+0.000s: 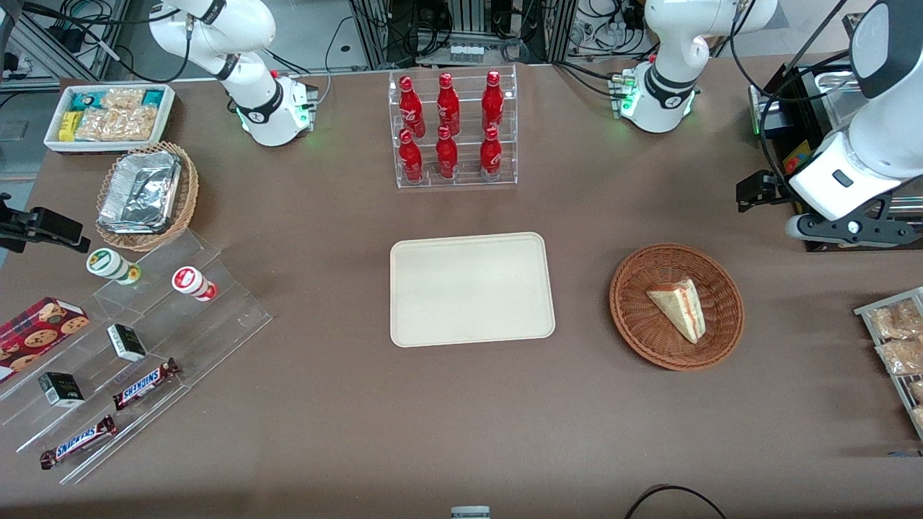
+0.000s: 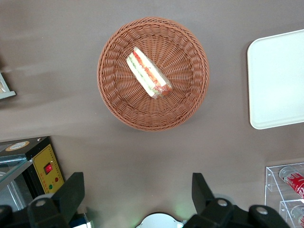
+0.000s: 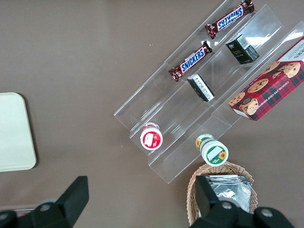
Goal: Place sandwich from basket to tray
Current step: 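Move the left gripper over the wrapped sandwich in the wicker basket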
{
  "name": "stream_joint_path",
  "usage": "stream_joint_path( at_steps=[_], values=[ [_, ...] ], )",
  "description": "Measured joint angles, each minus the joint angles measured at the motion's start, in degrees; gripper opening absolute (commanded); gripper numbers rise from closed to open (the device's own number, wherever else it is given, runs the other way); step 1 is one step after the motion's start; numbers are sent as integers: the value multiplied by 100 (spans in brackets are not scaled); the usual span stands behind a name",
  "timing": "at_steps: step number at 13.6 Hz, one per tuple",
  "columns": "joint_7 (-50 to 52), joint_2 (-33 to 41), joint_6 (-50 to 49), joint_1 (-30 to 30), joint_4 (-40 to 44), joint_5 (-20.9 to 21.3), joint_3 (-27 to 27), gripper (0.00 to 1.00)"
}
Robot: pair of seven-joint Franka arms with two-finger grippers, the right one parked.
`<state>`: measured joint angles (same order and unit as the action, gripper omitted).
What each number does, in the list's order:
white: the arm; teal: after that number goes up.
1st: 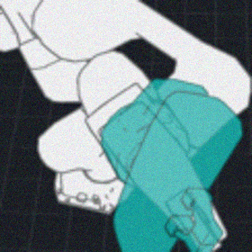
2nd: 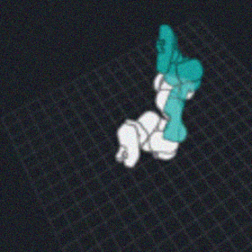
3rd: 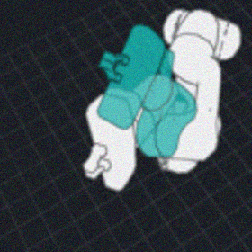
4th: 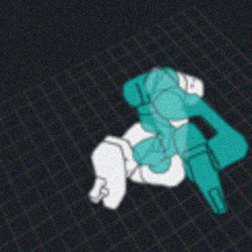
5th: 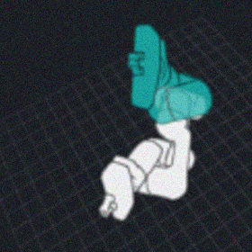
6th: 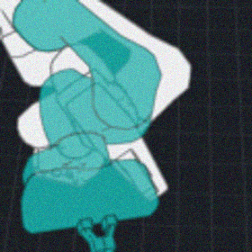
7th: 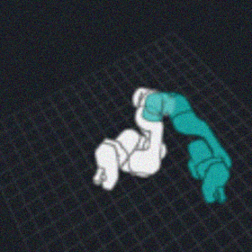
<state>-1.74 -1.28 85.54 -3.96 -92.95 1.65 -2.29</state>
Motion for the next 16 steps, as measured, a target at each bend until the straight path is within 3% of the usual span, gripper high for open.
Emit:
stream_joint_path(
  at_steps=[7, 16],
  values=[
    [-28, -289, 216, -49, -299, 0, -13, 100],
    [-28, -542, 3490, -49, -2651, 0, -2, 100]
  ],
)
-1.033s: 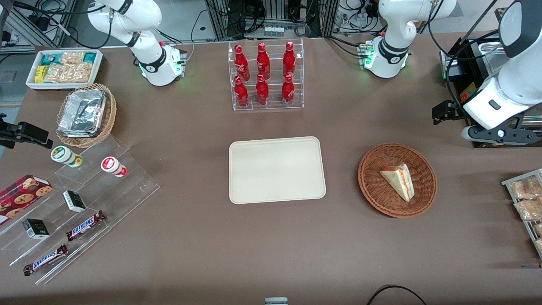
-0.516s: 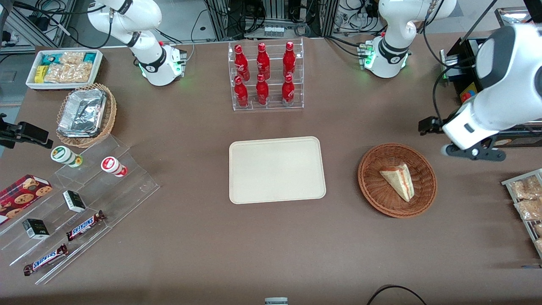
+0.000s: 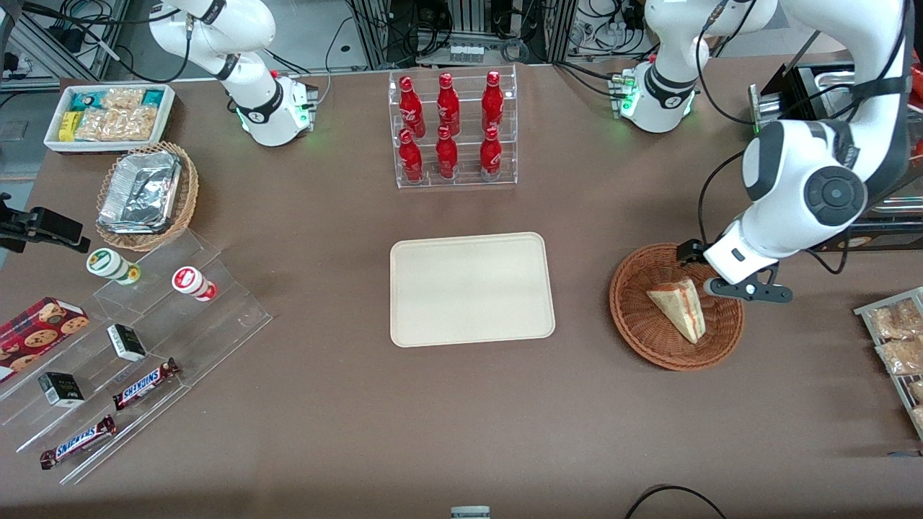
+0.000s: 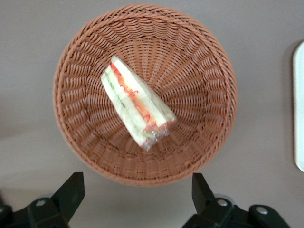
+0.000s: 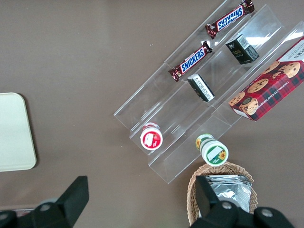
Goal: Place sandwich from basket to tray
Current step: 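Move the left gripper over the wrapped sandwich in the wicker basket, then lower the left gripper and close it on the sandwich's wrapped edge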
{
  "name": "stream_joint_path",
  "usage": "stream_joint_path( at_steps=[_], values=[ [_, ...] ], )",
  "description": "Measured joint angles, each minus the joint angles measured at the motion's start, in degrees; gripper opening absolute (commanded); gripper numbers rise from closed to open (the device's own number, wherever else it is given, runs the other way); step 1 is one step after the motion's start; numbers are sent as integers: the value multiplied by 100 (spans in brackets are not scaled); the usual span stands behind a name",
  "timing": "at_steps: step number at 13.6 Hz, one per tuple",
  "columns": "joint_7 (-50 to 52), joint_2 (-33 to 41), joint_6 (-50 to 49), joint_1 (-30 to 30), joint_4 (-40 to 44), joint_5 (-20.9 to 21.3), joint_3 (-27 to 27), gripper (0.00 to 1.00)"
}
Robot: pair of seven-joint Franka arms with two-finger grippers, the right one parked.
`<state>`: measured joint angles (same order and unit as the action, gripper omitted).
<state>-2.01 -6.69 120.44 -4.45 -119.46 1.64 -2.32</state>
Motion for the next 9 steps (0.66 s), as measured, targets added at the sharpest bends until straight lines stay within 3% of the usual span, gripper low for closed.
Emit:
stream_joint_path(
  at_steps=[4, 9],
  values=[
    [321, -1, 563, 34, -411, -1, 50, 100],
    [2709, -76, 912, 6, -563, -10, 37, 100]
  ],
)
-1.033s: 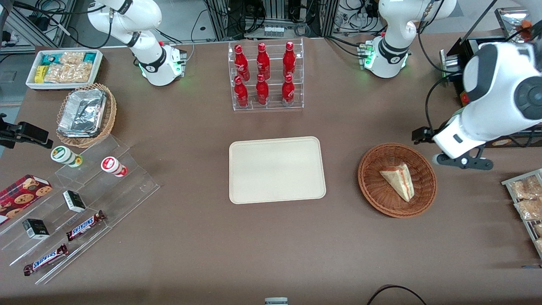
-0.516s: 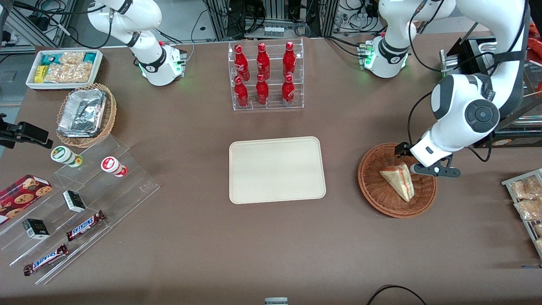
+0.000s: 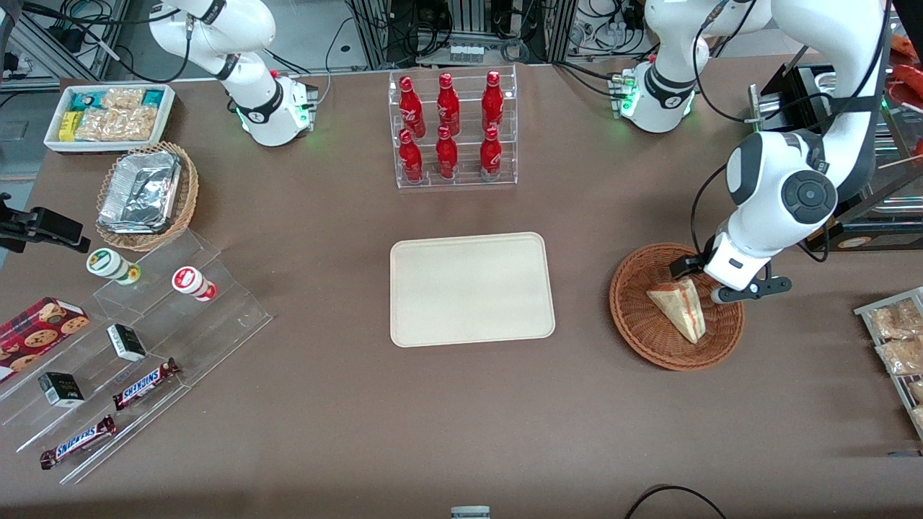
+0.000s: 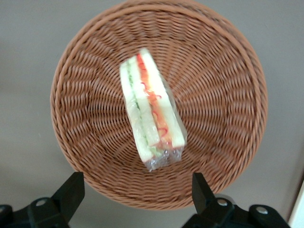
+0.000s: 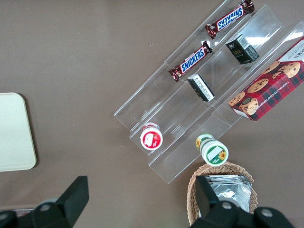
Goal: Place sandwich from basket to tray
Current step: 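Lower the left gripper and close it on the sandwich's wrapped edge, then lift the sandwich and carry it with the left gripper over the cream tray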
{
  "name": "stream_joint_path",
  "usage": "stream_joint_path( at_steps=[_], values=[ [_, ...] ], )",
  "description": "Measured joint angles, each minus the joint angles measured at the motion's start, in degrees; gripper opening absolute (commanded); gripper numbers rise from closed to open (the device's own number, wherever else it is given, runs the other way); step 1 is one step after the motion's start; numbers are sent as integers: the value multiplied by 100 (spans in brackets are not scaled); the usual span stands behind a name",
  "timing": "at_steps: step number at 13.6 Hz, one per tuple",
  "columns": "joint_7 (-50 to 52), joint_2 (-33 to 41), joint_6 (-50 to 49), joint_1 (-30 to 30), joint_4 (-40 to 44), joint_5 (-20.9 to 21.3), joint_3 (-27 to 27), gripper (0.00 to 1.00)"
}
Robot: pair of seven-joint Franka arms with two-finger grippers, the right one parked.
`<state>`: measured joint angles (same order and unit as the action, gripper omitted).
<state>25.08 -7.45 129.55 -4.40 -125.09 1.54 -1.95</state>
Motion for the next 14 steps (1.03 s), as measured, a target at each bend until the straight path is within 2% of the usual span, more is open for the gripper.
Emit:
stream_joint_path(
  at_steps=[2, 4, 7, 13, 14],
  values=[
    [1094, -101, 183, -10, -4, -1, -17, 100],
    [1610, -206, 370, -8, -4, -129, -19, 100],
    [1906, -327, 648, -3, -8, -375, -17, 100],
    [1993, -753, 1000, -3, -4, -388, -17, 100],
    [1993, -815, 1071, -3, 2, -388, -17, 98]
  ],
)
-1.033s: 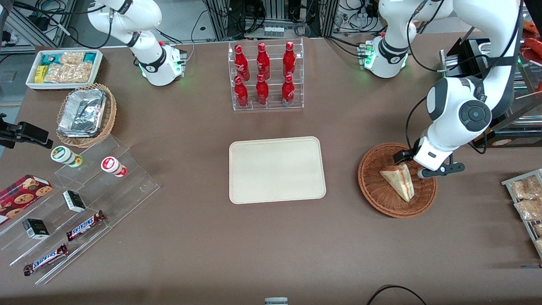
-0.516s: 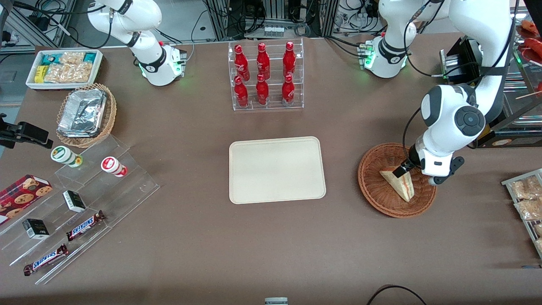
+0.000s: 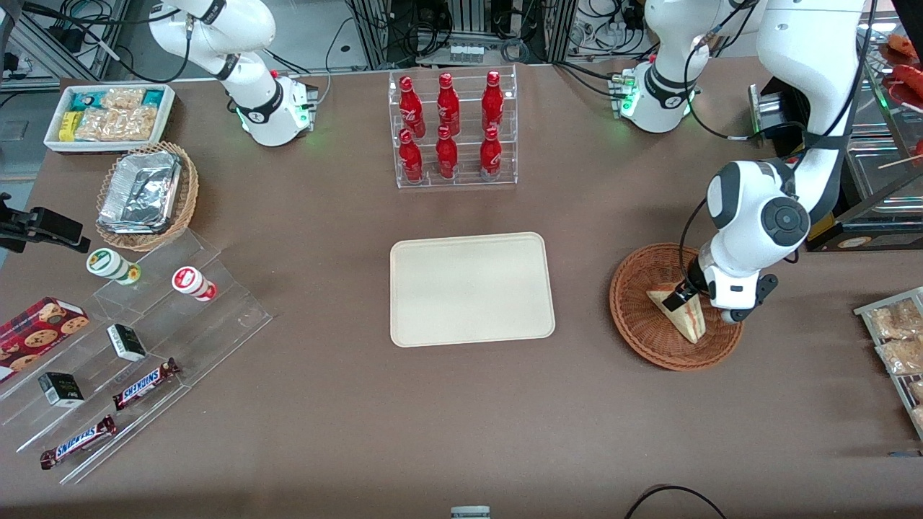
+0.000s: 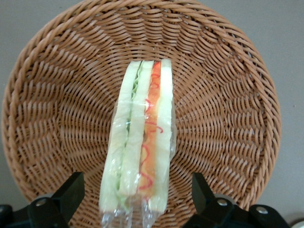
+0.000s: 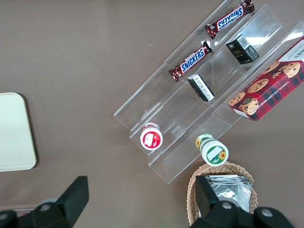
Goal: Place sandwich from basket to tray
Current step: 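Lift the sandwich and carry it with the left gripper over the cream tray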
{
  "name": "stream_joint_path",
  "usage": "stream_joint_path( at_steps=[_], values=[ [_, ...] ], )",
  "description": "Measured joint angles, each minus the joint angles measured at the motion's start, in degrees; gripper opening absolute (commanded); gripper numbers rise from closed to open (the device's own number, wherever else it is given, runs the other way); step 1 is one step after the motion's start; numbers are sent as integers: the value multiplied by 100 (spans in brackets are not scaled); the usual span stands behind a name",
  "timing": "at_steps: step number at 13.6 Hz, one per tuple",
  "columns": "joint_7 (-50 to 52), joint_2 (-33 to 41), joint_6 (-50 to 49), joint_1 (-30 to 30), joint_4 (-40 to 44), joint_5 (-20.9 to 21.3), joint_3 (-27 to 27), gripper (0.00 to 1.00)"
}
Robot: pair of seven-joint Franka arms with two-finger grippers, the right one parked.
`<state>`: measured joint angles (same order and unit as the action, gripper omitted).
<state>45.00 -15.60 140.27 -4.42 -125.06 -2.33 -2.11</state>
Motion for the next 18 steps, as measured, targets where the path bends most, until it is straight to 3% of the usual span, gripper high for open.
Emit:
stream_joint_path(
  at_steps=[1, 2, 3, 4, 10, 15, 18],
  values=[
    [0, -55, 53, 0, 4, 0, 0, 74],
    [0, -96, 73, 0, 7, 0, 0, 35],
    [0, -119, 77, 0, 11, 0, 0, 4],
    [0, -124, 77, 0, 12, 0, 0, 0],
    [-12, -54, -67, -4, 97, 0, -2, 0],
    [-25, 360, -2104, -357, 1100, 0, -48, 0],
    [-22, 363, -2550, -772, 1518, 0, -71, 0]
  ],
)
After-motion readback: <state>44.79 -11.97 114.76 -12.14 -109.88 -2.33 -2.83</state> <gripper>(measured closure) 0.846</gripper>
